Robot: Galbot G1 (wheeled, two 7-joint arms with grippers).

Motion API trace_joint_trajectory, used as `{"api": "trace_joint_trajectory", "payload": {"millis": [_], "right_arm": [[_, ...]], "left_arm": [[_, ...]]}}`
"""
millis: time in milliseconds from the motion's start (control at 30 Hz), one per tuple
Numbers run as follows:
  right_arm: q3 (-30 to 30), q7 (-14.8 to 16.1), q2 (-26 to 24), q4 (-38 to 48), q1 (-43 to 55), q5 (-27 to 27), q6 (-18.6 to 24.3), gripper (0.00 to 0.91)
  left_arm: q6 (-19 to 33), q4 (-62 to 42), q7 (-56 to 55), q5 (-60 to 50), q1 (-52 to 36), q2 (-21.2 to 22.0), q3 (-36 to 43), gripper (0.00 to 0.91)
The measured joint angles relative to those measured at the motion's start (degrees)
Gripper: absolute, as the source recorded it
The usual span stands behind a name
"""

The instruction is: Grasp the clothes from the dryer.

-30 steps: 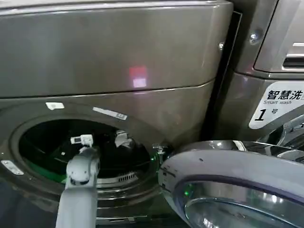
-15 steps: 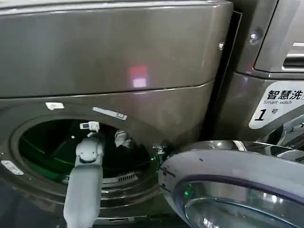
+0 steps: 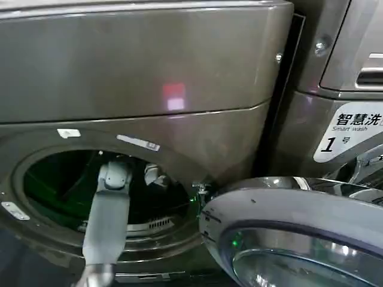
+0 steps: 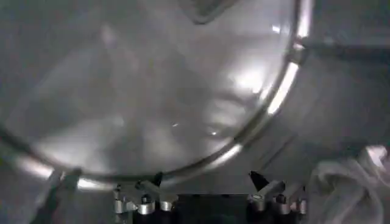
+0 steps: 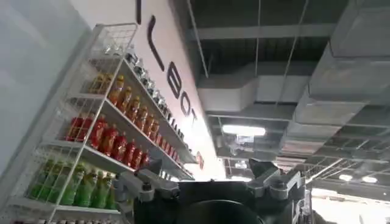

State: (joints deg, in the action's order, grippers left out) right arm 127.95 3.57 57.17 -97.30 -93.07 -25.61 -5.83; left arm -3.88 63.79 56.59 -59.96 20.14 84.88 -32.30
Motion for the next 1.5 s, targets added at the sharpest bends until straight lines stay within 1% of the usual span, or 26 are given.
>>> {"api": "trace_joint_trajectory", "payload": {"millis": [167, 333, 533, 800, 1133, 1500], "right_arm": [[-0.04, 0.03, 0.29, 0.22, -0.19, 0.03, 0.2, 0.907], [-0.12, 0.03, 0.3, -0.08, -0.09, 0.03, 0.16, 0.907], [0.06, 0.03, 0.54, 0.33, -0.56, 0.03, 0.53, 0.907], [-0.08, 0.03, 0.99, 0.03, -0.81, 0.04, 0.85, 0.907], [-0.71, 0.04, 1.8, -0.52, -0.67, 0.15, 1.31, 0.907], [-1.1, 0.03, 2.56, -0.9, -0.61, 0.18, 1.57, 0.907]], "left_arm": [[6.37, -3.62, 7.51, -1.59, -2.71, -0.12, -0.75, 0.907], [12.24, -6.5, 12.75, -2.64, -4.81, -0.41, -1.1, 0.907], [15.52, -9.71, 16.2, -3.6, -6.97, -0.59, -1.5, 0.907], [16.33, -13.93, 18.0, -3.93, -9.29, -0.59, -2.16, 0.907], [15.33, -19.94, 16.87, -3.33, -11.09, -1.27, -2.57, 0.907], [14.67, -26.24, 16.31, -0.94, -12.25, -1.09, -2.35, 0.907]]}}
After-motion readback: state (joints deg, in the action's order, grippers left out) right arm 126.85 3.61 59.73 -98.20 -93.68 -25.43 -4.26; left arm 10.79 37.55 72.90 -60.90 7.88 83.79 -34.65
